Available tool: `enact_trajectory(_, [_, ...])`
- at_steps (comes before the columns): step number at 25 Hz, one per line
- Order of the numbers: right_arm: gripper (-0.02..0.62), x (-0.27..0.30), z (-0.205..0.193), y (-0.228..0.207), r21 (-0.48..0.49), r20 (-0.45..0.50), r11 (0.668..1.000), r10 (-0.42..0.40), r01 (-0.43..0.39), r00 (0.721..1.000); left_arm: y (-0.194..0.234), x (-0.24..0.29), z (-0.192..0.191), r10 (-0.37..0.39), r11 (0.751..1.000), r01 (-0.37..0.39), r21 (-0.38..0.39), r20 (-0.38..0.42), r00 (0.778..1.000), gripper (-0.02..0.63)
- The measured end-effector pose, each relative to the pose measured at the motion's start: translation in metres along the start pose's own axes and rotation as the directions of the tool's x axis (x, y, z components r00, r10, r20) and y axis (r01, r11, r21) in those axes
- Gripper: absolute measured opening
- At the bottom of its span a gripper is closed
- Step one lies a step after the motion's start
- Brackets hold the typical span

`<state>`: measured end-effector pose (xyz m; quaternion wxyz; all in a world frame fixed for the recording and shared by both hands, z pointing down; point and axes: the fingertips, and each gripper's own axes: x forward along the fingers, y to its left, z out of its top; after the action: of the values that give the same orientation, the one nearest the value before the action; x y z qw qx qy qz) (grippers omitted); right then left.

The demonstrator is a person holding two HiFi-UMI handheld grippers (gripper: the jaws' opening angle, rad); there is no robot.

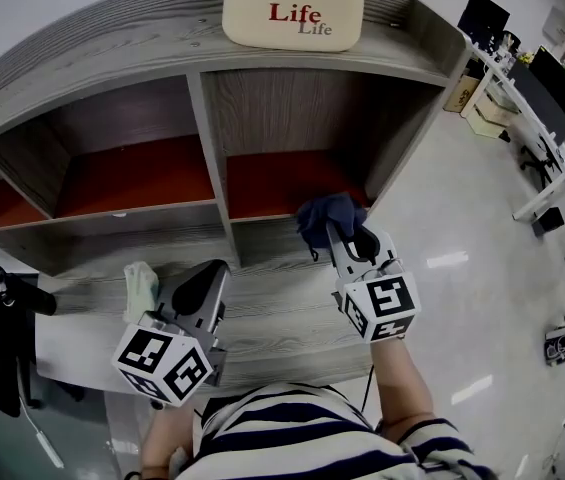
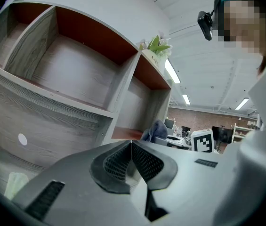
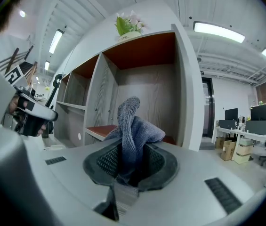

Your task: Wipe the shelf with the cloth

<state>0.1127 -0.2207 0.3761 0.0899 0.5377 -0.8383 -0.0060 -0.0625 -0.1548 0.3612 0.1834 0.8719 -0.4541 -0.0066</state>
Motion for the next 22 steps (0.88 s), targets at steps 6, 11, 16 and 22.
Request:
enact_trajectory(6, [0.08, -0.011, -0.007, -0.026, 0.001, -0.014, 0.998, -0.066, 0.066, 0.998, -0.004, 0.003, -0.002, -0.011, 1.0, 0.012, 0.001, -0.007, 1.0, 0.022])
enact_trajectory(11, [0.08, -0.02, -0.011, -0.043, 0.014, -0.02, 0.993, -0.114, 0.115, 0.993, -0.006, 0.003, -0.002, -0.017, 1.0, 0.017, 0.004, -0.005, 1.0, 0.023])
enact_trajectory(16, [0.081, -0.025, -0.012, -0.055, 0.021, -0.023, 0.989, -0.143, 0.143, 0.989, -0.008, 0.003, -0.002, -0.022, 1.0, 0.022, 0.006, -0.005, 1.0, 0.023])
enact_trajectory(22, [0.081, -0.027, -0.004, -0.047, 0.044, -0.006, 0.992, -0.119, 0.119, 0.993, -0.009, 0.0, -0.002, -0.016, 1.0, 0.016, 0.006, -0.002, 1.0, 0.023])
